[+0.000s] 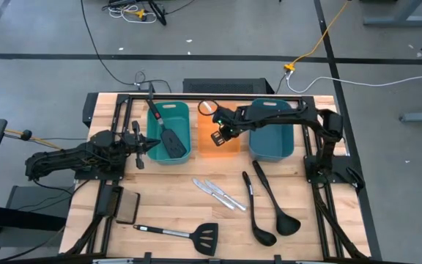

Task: Pick & Place Kitchen Items
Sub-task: Put the yellow knife into the orange bin

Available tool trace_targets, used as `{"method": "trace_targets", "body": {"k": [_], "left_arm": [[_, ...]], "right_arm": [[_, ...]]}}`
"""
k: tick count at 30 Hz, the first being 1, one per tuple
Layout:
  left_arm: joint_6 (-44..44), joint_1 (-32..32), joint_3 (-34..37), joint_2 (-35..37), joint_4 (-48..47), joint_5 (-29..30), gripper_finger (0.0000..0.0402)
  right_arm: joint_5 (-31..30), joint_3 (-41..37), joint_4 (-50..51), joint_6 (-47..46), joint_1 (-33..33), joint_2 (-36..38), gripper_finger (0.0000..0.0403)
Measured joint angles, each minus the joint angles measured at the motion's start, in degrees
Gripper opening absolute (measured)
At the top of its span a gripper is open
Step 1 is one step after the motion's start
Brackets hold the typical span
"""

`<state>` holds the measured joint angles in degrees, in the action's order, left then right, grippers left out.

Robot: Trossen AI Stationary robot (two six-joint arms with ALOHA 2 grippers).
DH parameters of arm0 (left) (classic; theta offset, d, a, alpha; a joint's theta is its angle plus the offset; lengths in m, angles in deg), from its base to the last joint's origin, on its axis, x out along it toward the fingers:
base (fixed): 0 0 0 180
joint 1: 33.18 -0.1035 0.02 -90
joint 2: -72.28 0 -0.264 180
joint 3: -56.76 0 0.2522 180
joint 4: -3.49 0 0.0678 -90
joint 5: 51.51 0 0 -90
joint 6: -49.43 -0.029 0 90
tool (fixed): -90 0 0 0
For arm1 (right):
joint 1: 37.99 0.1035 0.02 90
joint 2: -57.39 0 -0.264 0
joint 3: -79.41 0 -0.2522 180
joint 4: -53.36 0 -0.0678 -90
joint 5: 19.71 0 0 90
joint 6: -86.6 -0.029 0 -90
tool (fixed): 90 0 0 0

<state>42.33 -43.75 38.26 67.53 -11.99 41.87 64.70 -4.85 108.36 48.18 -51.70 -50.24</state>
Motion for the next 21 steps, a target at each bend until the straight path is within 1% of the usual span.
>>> {"method": "trace_targets", "body": {"k": [3,8,12,21], "left_arm": [[0.0,-0.01,0.0,0.0,0.0,0.0,0.0018],[0.2,-0.01,0.0,0.0,-0.04,-0.02,0.0018],[0.2,-0.02,0.0,0.0,-0.04,0.0,0.0018],[0.2,0.0,0.0,0.0,-0.09,0.0,0.0018]], "right_arm": [[0.25,-2.36,-2.36,-0.17,0.12,0.0,0.0081],[0.09,-3.73,-4.3,-0.03,-0.62,0.02,0.0081],[0.14,-3.87,-5.3,0.07,-1.14,-0.01,0.0081],[0.75,-3.85,-4.97,0.31,-0.69,-3.65,0.0081]]}}
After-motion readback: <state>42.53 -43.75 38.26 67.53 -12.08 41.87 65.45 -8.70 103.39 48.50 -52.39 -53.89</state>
